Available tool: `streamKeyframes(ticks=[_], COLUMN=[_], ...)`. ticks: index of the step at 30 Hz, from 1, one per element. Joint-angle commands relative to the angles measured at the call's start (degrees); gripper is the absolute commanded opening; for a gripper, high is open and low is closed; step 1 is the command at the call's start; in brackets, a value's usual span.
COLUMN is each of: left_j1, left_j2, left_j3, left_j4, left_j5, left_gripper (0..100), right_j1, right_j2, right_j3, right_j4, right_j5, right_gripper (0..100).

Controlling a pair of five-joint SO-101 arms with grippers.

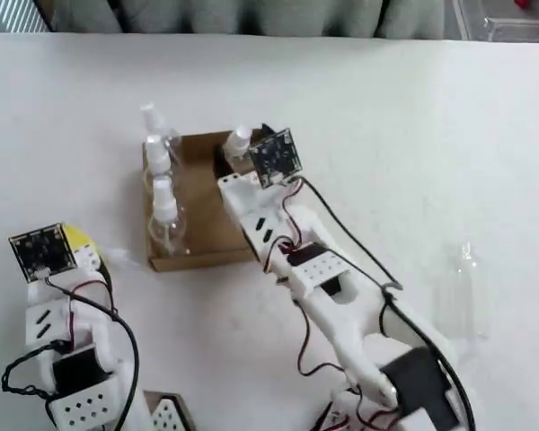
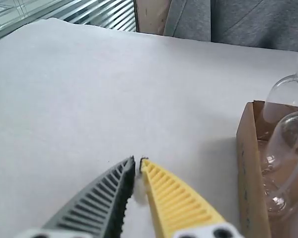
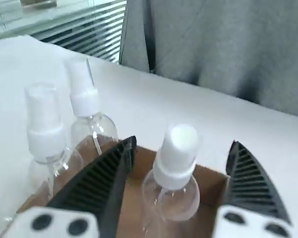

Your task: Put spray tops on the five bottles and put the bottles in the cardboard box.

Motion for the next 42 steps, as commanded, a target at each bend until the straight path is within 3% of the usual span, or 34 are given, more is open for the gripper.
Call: streamKeyframes(ticks=[1,11,23,28,31,42], left_j1=[-0.04,-0.04,-0.04,-0.04,-0.04,0.04], left_j2=[-0.57,-0.57,-0.57,-0.57,-0.57,-0.57], left_j3=[-0.18,-0.18,-0.18,-0.18,-0.18,-0.18], left_j4=[-1.14,-1.14,-1.05,-0.26,-0.18,0.7], left_j5=[0.7,0.7,0.79,0.79,0.79,0.7], left_gripper=[4,4,4,4,4,5], right_j1=[-0.48,-0.31,3.38,11.91,17.54,43.21], right_j2=[-8.13,-33.71,-77.49,-86.37,-86.73,-84.53], right_j3=[0.44,11.78,12.04,5.27,1.85,3.87], right_j4=[0.31,2.42,56.92,75.56,83.91,91.03], right_j5=[0.44,0.7,0.88,1.67,7.21,22.95], right_gripper=[24.5,24.4,24.3,24.3,24.3,24.3])
